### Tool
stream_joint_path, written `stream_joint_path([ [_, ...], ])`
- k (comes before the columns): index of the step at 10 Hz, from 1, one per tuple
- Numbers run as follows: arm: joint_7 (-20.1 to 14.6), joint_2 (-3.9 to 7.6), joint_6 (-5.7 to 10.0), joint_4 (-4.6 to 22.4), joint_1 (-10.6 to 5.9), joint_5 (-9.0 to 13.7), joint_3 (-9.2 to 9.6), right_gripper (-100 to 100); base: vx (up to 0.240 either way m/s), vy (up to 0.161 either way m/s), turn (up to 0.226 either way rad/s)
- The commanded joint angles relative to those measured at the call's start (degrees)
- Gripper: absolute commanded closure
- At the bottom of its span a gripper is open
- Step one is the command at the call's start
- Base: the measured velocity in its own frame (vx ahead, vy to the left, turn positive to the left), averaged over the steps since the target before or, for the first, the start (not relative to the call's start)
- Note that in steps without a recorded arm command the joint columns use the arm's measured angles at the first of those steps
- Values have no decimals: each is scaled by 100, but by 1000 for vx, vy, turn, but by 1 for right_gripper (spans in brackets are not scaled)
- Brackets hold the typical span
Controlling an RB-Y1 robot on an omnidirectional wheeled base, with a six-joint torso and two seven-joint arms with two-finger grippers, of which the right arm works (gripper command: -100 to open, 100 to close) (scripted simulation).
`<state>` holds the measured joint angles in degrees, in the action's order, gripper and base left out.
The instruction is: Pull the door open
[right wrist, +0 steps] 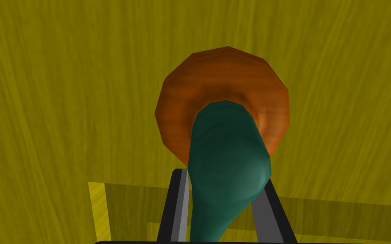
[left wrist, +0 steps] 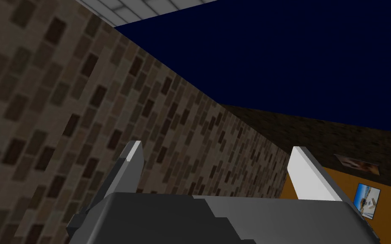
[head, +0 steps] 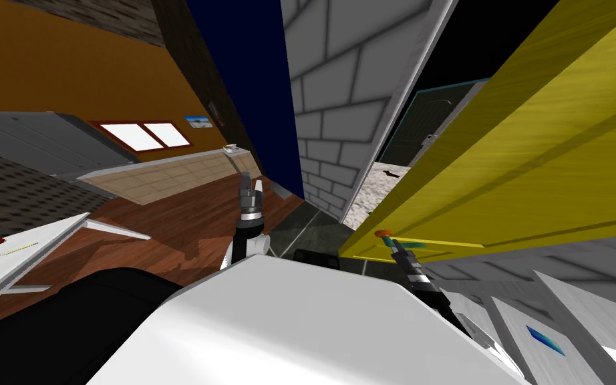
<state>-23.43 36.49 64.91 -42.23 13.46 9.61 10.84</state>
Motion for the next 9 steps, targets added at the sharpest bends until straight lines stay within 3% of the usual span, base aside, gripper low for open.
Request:
stream_joint_path([
  [1,0,0,0,0,0,0,0,100,-109,-22,35],
  [9,-79,107,346,255,30,13,59,100,-203,-80,168],
])
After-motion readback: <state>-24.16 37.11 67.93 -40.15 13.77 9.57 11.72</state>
